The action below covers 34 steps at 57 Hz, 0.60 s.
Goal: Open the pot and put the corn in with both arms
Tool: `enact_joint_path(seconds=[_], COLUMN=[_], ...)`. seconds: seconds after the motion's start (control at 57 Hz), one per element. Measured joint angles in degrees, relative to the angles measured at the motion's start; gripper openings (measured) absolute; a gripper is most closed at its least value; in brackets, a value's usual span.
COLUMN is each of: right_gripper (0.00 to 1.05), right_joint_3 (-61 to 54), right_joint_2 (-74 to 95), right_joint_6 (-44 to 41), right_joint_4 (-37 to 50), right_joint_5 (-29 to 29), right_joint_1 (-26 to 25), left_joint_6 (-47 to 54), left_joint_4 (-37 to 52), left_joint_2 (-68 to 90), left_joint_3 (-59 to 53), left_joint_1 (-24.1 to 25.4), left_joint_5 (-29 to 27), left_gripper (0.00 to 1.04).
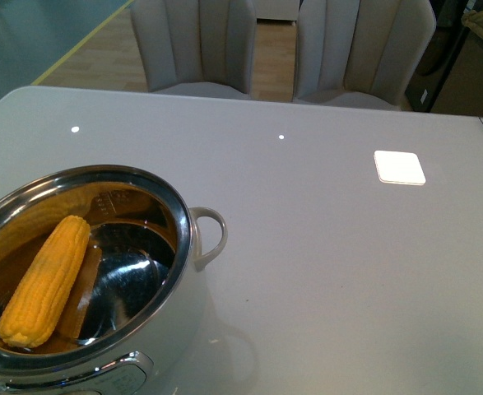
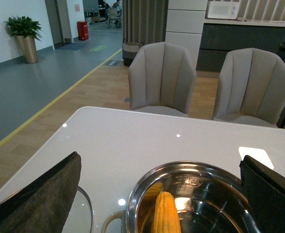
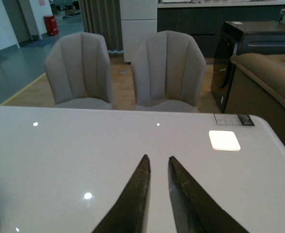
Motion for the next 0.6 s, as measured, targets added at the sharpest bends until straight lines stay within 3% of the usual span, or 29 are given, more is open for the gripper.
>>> enact_joint_path(seconds=[0.404,0.596], right_gripper=[0.96,0.96], right_joint_3=[0.00,0.00], right_joint_2=[-0.02,-0.02], right_joint_6=[0.00,0.00], right_joint_4=[0.00,0.00], right_joint_5=[0.00,0.00], right_joint_1=[0.00,0.00], left_joint_6=[0.00,0.00], left_joint_4=[0.00,0.00], left_joint_2=[0.00,0.00], left_joint_3=[0.00,0.00], left_joint_1=[0.00,0.00], left_joint_5=[0.00,0.00], left_gripper=[0.98,0.98])
